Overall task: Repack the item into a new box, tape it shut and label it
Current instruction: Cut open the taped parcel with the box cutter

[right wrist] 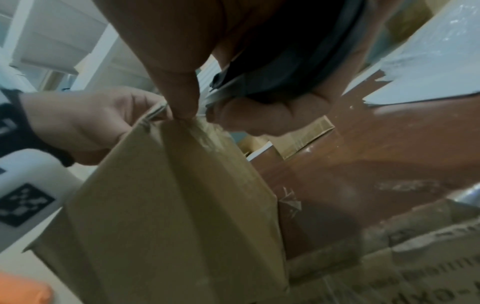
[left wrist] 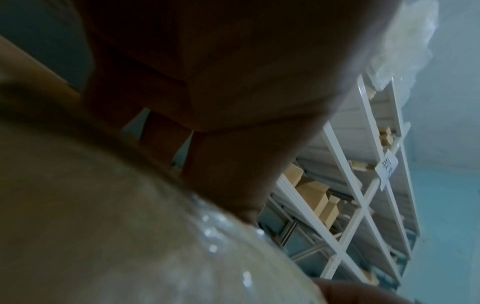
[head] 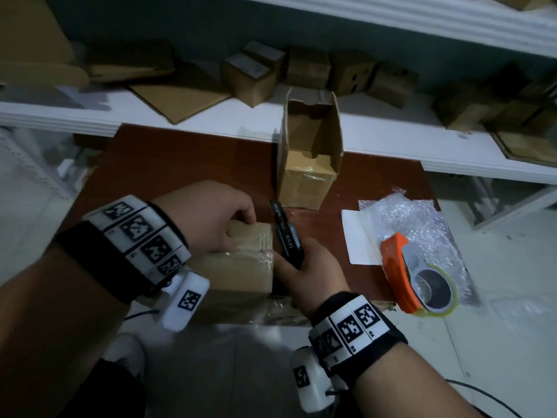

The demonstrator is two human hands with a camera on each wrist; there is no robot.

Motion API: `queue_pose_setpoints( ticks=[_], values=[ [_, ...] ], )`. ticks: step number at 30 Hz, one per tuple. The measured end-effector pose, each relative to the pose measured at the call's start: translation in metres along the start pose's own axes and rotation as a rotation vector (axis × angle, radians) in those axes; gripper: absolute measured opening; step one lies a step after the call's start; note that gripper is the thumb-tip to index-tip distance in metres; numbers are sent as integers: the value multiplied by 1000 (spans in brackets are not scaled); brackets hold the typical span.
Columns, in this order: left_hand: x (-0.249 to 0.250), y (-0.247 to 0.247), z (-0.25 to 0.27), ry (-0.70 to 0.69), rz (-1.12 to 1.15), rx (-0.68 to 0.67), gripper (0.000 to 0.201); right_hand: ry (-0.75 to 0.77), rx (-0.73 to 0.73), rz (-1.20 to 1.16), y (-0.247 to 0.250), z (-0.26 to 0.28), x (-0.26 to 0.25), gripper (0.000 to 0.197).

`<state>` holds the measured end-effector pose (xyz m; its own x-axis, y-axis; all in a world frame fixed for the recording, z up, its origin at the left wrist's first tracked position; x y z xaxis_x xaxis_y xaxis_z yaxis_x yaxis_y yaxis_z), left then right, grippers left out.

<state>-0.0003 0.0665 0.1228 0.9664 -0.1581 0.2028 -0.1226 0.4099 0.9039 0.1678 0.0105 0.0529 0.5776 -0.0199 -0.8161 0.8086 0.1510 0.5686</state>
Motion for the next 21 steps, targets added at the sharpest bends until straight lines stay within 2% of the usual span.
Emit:
queue_pose_setpoints(
  ticks=[3, 9, 14, 15, 17, 21],
  values=[
    [8, 1, 0, -42, -141, 18, 45, 5, -37, 41, 5, -2, -4, 38],
    [15, -7, 15, -124, -407, 20, 32, 231, 31, 236, 41, 0, -20, 45],
    [12, -8, 18, -67, -381, 23, 25, 337, -90, 427, 55, 7, -18, 41],
    [12, -8, 18, -40, -371, 15, 26, 322, -110, 448, 57, 9, -17, 43],
    [13, -7, 19, 6, -377, 22, 29, 248, -126, 400, 62, 12, -15, 57],
    [15, -8, 26, 10, -393, 61, 37, -9, -89, 122, 66, 11, -3, 85]
  ],
)
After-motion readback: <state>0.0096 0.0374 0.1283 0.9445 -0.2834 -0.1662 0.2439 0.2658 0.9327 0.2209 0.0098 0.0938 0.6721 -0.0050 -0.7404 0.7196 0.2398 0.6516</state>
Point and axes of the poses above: each hand's wrist, its own z-axis away from the middle knuckle, its own y-axis out of the back of the hand, x = y × z, the point moved 7 cm from there along -z, towards the middle knuckle, and after that the axes turned 12 degrees about y, right-handed, at the moved point
